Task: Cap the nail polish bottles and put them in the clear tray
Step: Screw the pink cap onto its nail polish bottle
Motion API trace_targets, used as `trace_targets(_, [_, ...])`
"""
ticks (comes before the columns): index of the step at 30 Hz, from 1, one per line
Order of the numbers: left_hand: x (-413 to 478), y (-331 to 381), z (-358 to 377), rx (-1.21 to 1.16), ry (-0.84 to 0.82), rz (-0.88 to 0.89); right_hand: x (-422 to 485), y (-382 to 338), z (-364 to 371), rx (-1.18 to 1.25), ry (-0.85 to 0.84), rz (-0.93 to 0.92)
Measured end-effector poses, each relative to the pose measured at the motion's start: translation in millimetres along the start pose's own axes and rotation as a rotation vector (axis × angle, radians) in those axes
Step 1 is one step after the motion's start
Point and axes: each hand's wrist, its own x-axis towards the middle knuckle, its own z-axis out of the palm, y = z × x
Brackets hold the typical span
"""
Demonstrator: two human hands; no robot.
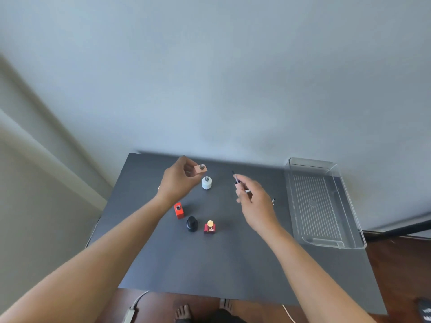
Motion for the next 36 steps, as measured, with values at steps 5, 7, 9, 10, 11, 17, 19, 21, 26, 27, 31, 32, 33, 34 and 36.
trace_targets(5, [-31.3,11.4,-5.5,0.013,0.002,0.06,-0.3,-16.8,-6.1,-0.055,0.021,-0.099])
trace_targets(7, [-39.7,15.1,-6.7,0.031,0.007,0.086,-1.3,-22.7,-6.6,-0.116,0.01,-0.15])
trace_targets(9, [-46.9,18.5,-8.3,0.055,0.014,0.101,-3.6,-27.9,-6.4,-0.169,0.003,-0.189])
trace_targets(10, [-49.6,19.9,-9.0,0.065,0.018,0.105,-4.9,-29.7,-6.6,-0.189,0.004,-0.205])
trace_targets(11, [-52.2,21.1,-10.2,0.074,0.023,0.109,-5.9,-31.7,-6.7,-0.208,0.006,-0.219])
trace_targets(17, [-62.5,23.3,-15.6,0.135,0.031,0.145,-8.4,-37.7,-5.0,-0.284,-0.013,-0.271])
trace_targets(19, [-64.9,23.0,-17.1,0.164,0.034,0.15,-9.0,-39.9,-4.5,-0.294,-0.002,-0.295])
trace_targets(21, [-66.4,22.3,-18.8,0.176,0.036,0.152,-9.6,-42.0,-4.9,-0.296,0.018,-0.318])
trace_targets(26, [-68.2,21.7,-21.1,0.173,0.049,0.143,-11.9,-46.4,-5.1,-0.309,0.025,-0.332])
trace_targets(27, [-68.2,21.5,-21.1,0.176,0.05,0.143,-13.0,-47.0,-4.3,-0.313,0.026,-0.34])
trace_targets(31, [-67.2,21.2,-20.9,0.187,0.048,0.147,-17.1,-48.2,-1.5,-0.342,0.032,-0.38])
trace_targets(32, [-67.1,21.2,-20.8,0.187,0.044,0.15,-18.0,-48.5,-1.0,-0.345,0.033,-0.386])
trace_targets(33, [-67.1,21.4,-20.7,0.189,0.041,0.153,-18.8,-48.8,-0.8,-0.346,0.034,-0.389])
trace_targets(34, [-67.3,21.6,-20.5,0.191,0.039,0.158,-19.5,-49.2,-0.6,-0.347,0.035,-0.393])
trace_targets(36, [-67.8,22.2,-19.8,0.204,0.041,0.17,-20.0,-49.9,-0.3,-0.35,0.037,-0.404])
